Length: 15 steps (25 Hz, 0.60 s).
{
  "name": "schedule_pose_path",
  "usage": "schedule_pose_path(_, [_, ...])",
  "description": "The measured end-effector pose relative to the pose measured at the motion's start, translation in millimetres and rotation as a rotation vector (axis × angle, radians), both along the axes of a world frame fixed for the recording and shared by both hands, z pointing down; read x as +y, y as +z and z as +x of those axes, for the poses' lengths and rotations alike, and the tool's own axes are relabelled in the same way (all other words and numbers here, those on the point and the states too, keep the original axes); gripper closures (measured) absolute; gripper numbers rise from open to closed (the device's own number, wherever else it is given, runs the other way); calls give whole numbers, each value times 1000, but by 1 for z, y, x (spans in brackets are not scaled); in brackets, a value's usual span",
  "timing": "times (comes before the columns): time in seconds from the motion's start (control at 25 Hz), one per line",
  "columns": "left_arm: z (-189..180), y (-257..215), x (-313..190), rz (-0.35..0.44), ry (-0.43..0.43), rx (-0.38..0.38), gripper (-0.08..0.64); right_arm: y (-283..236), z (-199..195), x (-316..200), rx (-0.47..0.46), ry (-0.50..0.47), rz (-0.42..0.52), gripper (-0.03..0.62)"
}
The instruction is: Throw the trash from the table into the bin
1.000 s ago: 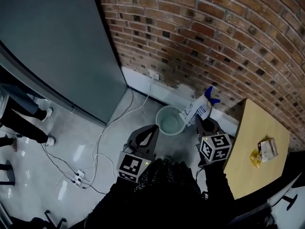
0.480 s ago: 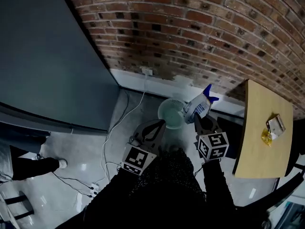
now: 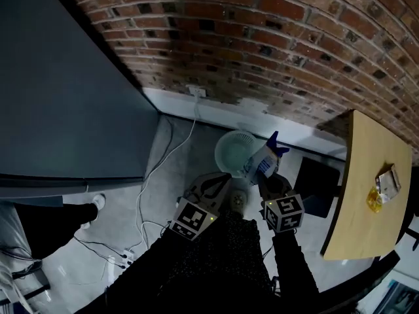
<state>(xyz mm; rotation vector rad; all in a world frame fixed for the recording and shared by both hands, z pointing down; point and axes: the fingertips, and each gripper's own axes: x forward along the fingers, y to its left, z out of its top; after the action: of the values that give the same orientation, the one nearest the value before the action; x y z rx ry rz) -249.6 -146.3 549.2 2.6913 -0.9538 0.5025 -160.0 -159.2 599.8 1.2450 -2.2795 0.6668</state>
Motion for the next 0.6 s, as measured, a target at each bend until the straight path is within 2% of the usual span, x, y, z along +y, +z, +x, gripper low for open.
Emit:
schedule_pose_path(0.2, [13,54,-33,-22,1,-48,554,62,9,-22,-24,7,-60,581])
schedule_pose_path(0.4, [10,102,-76,-49,-116,-61,555,129,8,-50,-97,28,-127,582])
schedule_pose_path(0.6, [12,155,-102,-84,-172,-70,554,168,15,-77,-84,-18,-125,581])
